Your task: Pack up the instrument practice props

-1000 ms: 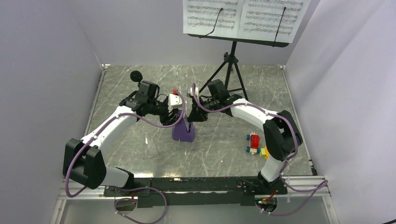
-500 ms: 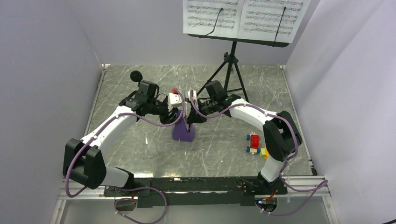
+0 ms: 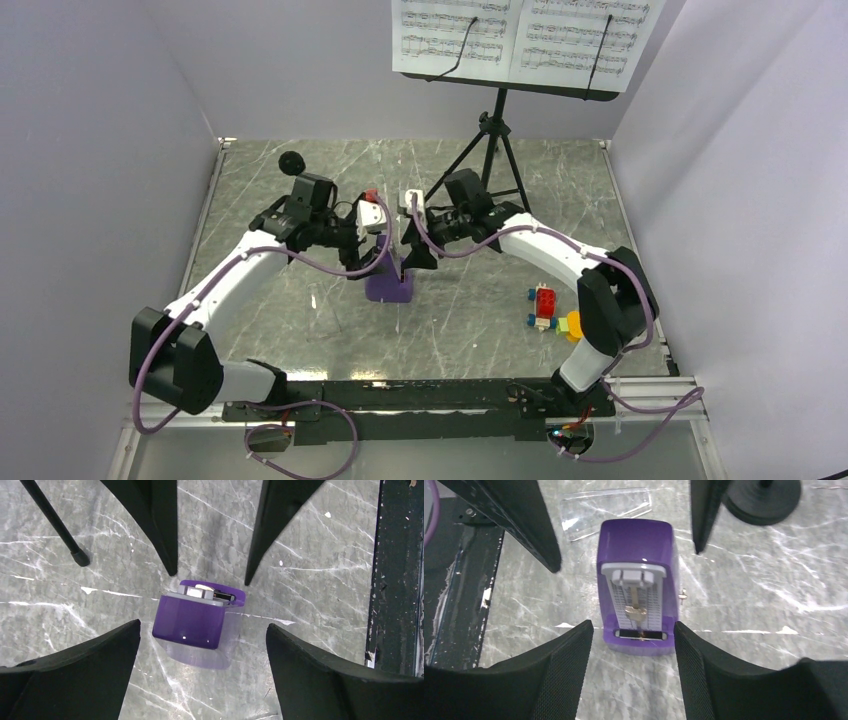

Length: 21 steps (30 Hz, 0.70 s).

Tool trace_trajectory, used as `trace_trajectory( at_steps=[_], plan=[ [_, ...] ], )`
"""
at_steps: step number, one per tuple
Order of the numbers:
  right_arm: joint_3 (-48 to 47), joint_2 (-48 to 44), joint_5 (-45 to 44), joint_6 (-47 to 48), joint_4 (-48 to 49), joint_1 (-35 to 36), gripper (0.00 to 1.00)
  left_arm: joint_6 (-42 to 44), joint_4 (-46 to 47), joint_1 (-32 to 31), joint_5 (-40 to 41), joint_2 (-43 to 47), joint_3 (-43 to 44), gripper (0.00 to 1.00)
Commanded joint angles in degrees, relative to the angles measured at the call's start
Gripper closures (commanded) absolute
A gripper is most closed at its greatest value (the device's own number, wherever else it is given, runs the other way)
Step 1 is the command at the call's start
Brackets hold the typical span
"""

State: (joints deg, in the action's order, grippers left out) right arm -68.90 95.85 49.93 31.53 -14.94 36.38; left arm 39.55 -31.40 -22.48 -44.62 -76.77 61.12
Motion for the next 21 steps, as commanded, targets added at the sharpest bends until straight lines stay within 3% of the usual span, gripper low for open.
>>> trace_trajectory(
  at_steps=[1, 6, 14, 21],
  plan=[
    [0.35, -3.79, -0.79, 1.61, 0.42, -1.92, 0.35, 2.77, -2.63, 0.61, 0.02, 3.97, 3.2, 0.01],
    [0.1, -4.07, -1.54, 1.4, -1.84, -2.79, 0.33, 2.7, -4.61, 1.55, 1.69, 5.83, 1.89, 0.01],
    [0.23, -5.1, -4.74, -3.01, -4.65, -4.69, 0.33, -3.0, 7.59, 1.58, -2.38, 5.14, -2.39, 0.01],
    [-1.45, -6.22, -5.71, 1.34, -12.61, -10.21, 0.33, 6.55, 0.81, 1.56, -6.69, -3.44, 4.32, 0.11]
  ],
)
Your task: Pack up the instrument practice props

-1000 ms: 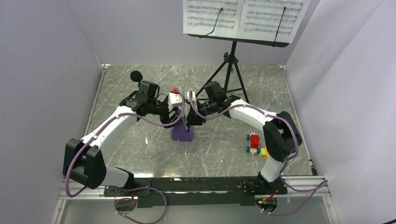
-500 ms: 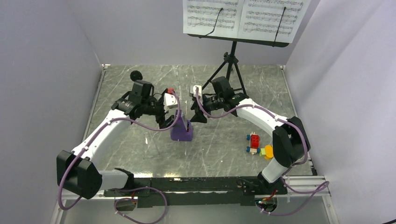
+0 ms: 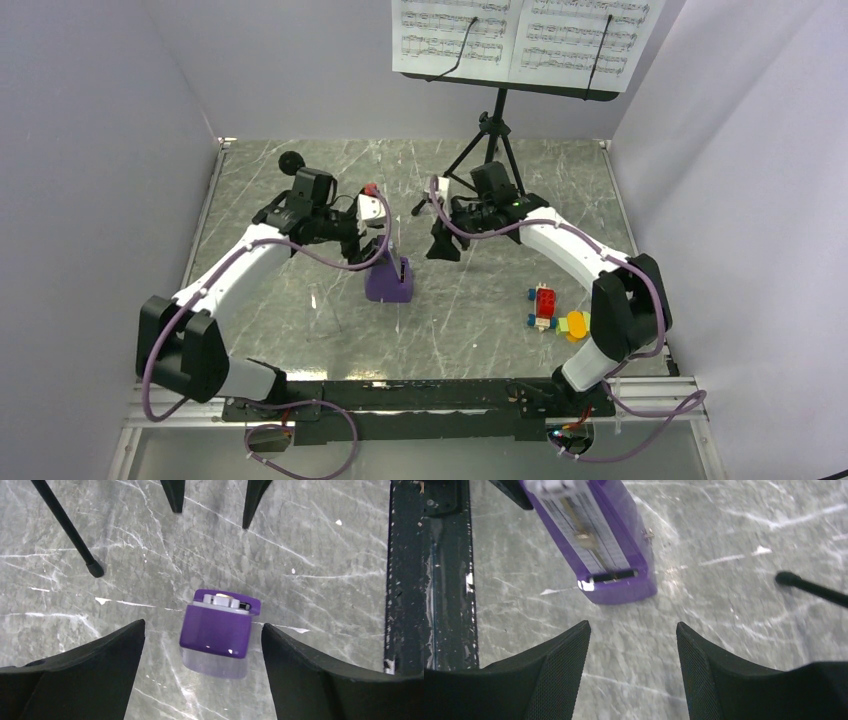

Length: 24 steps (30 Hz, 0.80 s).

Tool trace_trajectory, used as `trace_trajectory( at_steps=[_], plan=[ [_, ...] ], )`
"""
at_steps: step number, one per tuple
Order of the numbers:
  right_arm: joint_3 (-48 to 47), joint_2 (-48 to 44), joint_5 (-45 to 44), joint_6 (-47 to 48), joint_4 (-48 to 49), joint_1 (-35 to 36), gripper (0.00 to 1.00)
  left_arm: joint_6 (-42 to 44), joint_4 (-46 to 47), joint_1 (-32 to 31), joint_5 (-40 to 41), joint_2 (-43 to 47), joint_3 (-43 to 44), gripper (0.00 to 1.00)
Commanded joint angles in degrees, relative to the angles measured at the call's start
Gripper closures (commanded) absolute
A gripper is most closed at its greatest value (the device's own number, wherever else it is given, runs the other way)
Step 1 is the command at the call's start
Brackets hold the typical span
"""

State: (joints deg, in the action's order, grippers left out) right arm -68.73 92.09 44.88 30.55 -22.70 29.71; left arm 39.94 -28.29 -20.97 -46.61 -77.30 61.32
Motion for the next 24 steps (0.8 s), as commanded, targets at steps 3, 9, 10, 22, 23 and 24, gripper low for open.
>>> trace_trajectory(
  at_steps=[3, 9, 10, 22, 23, 24],
  plan=[
    [-1.22, -2.82, -1.52, 1.84, -4.79, -5.68, 0.34, 12.66, -6.68, -0.08, -4.39, -6.25, 6.37, 0.13],
    [-0.09, -5.27, -5.25, 5.57, -3.94, -6.2, 0.35, 24.46, -11.06, -0.12, -0.9, -14.61, 13.0, 0.14],
    [-0.09, -5.48, -5.88, 6.18, -4.04, -6.35, 0.35, 25.64, -11.51, -0.12, -0.49, -16.23, 14.66, 0.14],
    [1.57, -6.34, -5.47, 5.72, -3.76, -7.65, 0.36, 32.78, -21.07, -0.03, -0.38, -23.58, 24.06, 0.21],
    [1.23, -5.99, -5.35, 5.63, -3.68, -7.65, 0.36, 33.11, -22.15, -0.03, -0.44, -23.55, 23.85, 0.22],
    [0.9, -5.6, -5.33, 5.58, -3.67, -7.65, 0.36, 33.13, -22.34, -0.03, -0.31, -23.1, 22.99, 0.24]
  ],
)
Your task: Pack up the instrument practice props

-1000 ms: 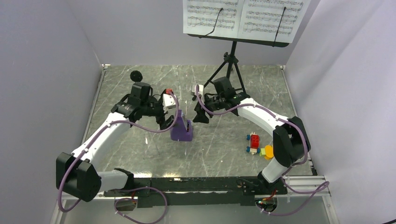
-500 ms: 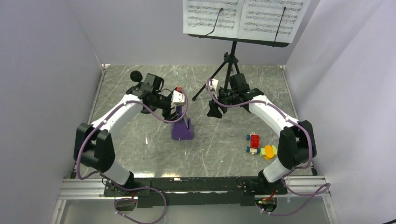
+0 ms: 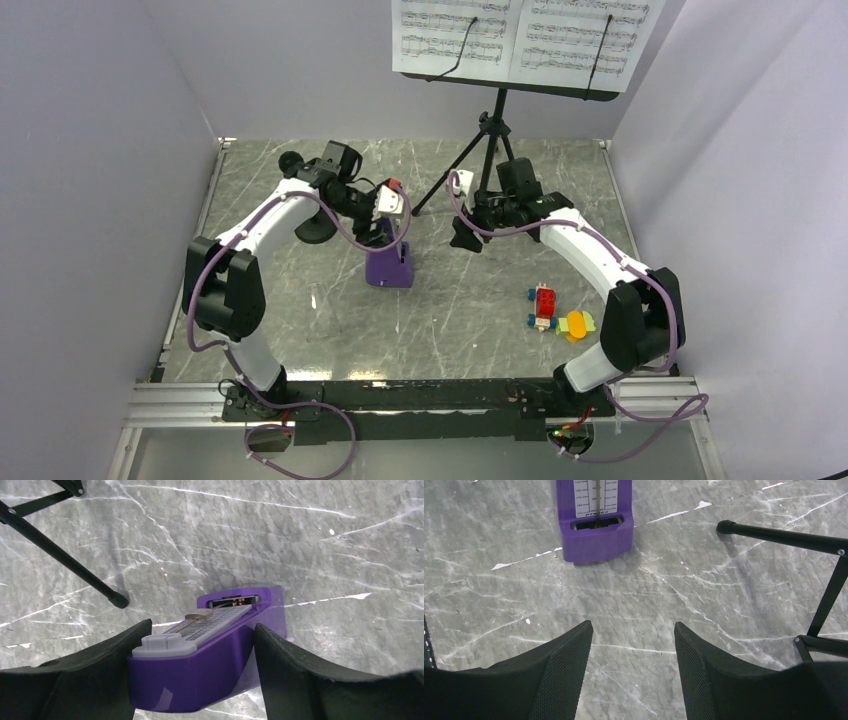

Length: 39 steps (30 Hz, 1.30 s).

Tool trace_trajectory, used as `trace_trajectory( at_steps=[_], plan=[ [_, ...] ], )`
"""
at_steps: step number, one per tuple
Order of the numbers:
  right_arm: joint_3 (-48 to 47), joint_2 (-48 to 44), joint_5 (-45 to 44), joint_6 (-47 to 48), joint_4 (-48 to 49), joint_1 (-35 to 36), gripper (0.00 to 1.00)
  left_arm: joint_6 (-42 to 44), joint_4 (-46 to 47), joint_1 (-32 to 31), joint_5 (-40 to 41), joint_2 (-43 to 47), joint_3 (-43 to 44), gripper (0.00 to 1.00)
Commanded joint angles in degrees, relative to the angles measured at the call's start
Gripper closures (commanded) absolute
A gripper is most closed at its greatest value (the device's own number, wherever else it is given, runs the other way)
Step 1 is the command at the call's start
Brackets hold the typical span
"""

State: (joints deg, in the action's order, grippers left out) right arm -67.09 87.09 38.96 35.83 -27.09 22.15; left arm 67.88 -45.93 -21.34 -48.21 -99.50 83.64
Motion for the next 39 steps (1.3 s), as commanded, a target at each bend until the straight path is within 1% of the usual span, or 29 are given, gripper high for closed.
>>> trace_trajectory(
  at_steps=[1, 3, 7, 10, 12, 16, 19, 22, 23, 28, 32, 35, 37, 39],
  plan=[
    [-1.14, -0.15, 0.59, 0.25, 0.79, -0.09, 0.37, 4.86, -3.87, 0.34, 1.61, -0.09, -0.59, 0.24],
    [-2.23, 0.94, 0.66, -0.01, 0.9, -0.09, 0.37, 3.11, 0.36, 0.21, 2.7, 1.91, -3.8, 0.26],
    [-4.22, 3.03, 1.0, -0.69, 1.4, -0.11, 0.37, -1.65, 11.92, 0.07, 5.52, 5.43, -9.03, 0.29],
    [-5.39, 4.23, 1.29, -0.96, 1.67, -0.11, 0.37, -4.02, 18.83, 0.07, 7.6, 6.43, -11.03, 0.29],
    [-5.83, 4.67, 0.97, -0.94, 1.94, -0.09, 0.37, -4.49, 21.57, 0.07, 8.51, 5.7, -10.72, 0.28],
    [-6.71, 5.68, 0.98, -0.68, 1.69, -0.23, 0.38, -5.96, 22.01, 0.07, 8.73, 3.46, -7.46, 0.25],
    [-6.95, 6.05, 1.65, -0.83, 1.76, -0.22, 0.38, -6.07, 21.07, 0.07, 8.15, 3.49, -6.27, 0.14],
    [-6.92, 6.24, 1.78, -0.99, 2.26, -0.13, 0.38, -8.22, 21.75, 0.07, 8.21, 5.39, -6.46, 0.02],
    [-6.91, 6.33, 1.74, -1.15, 2.44, -0.17, 0.38, -9.29, 21.87, 0.07, 8.22, 6.02, -6.3, 0.01],
    [-7.0, 6.27, 2.03, -1.66, 2.6, -0.27, 0.38, -18.74, 23.16, 0.07, 7.4, 10.54, -4.13, 0.01],
    [-6.73, 4.8, 1.6, -2.35, 2.52, -0.27, 0.37, -24.84, 20.67, 0.14, 8.56, 17.03, -2.99, 0.01],
    [-5.73, 2.56, 0.21, -2.95, 2.71, -0.27, 0.36, -25.93, 15.63, 0.25, 12.48, 23.98, -5.86, 0.01],
    [-4.86, 0.75, -0.54, -2.68, 2.04, -0.27, 0.35, -19.85, 6.99, 0.29, 15.8, 28.75, -8.45, 0.01],
    [-3.55, -1.28, -0.68, -2.37, 1.16, -0.38, 0.34, -9.29, -2.96, 1.2, 19.09, 31.75, -10.97, 0.01]
  ],
)
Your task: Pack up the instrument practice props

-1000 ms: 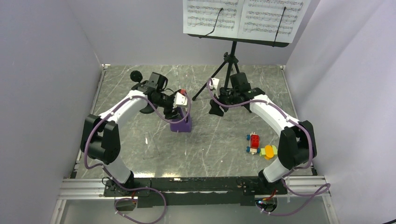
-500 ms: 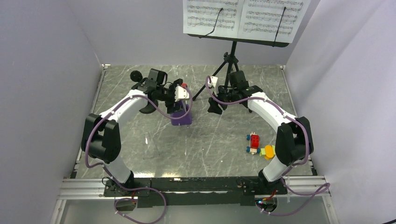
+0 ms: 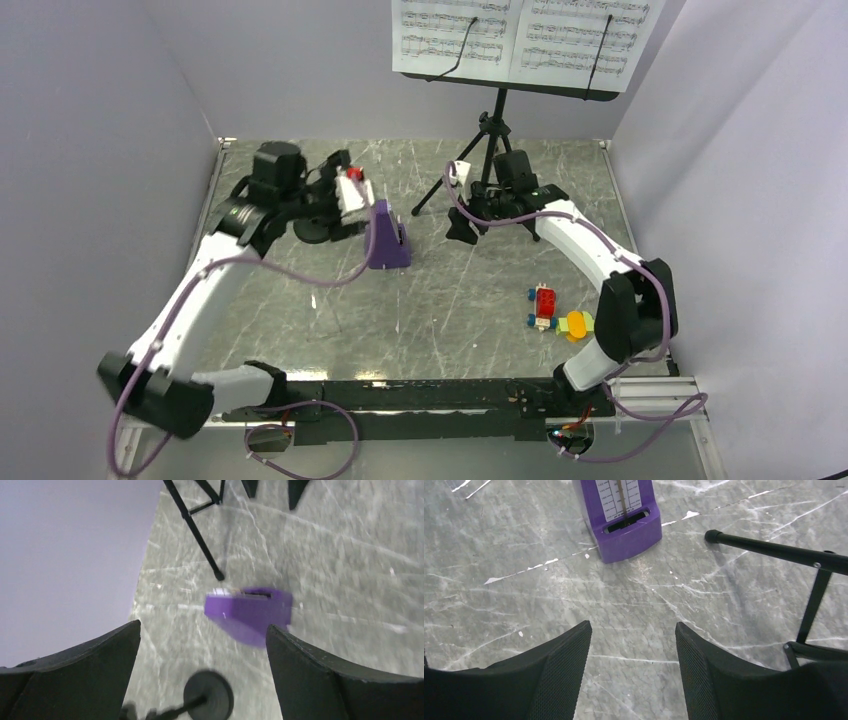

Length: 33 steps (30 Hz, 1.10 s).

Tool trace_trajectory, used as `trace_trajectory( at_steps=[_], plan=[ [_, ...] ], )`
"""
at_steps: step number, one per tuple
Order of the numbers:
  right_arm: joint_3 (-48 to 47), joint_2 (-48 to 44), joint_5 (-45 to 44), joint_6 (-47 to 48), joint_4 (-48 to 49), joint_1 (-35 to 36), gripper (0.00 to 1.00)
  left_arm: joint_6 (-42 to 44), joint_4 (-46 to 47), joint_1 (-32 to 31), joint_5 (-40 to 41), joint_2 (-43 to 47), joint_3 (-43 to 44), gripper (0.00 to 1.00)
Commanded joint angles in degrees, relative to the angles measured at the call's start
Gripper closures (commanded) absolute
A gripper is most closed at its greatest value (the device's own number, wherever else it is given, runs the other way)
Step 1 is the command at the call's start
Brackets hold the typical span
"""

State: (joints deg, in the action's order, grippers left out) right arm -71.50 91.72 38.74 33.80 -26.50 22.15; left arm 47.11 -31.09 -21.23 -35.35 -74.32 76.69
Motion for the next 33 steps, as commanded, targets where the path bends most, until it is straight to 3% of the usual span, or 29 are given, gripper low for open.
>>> trace_trajectory(
  at_steps=[1, 8, 15, 20, 27, 33],
  plan=[
    [1.26, -6.74, -0.32, -0.24, 0.05, -0.37, 0.34, 15.05, -21.26, 2.17, 7.51, 8.0, -5.52, 0.01],
    [2.35, -9.12, 0.87, -1.74, -1.86, -0.17, 0.34, 35.39, -34.54, 12.04, 10.24, 7.6, -15.12, 0.04],
    [2.9, -10.19, 1.05, -0.39, -3.5, 0.35, 0.34, 49.23, -27.19, 12.41, 17.12, 1.56, -26.36, 0.04],
    [3.81, -10.95, 1.34, -0.02, -4.36, 0.35, 0.34, 60.08, -22.06, 12.49, 16.84, 0.16, -31.46, 0.02],
    [7.37, -13.64, 0.64, -0.6, -3.71, 0.35, 0.34, 63.9, -17.77, 11.48, 15.08, -5.03, -33.01, 0.02],
    [8.8, -15.28, -0.47, 0.61, -5.1, 0.33, 0.33, 58.33, -11.45, 4.03, 10.48, -6.33, -33.92, 0.04]
  ],
)
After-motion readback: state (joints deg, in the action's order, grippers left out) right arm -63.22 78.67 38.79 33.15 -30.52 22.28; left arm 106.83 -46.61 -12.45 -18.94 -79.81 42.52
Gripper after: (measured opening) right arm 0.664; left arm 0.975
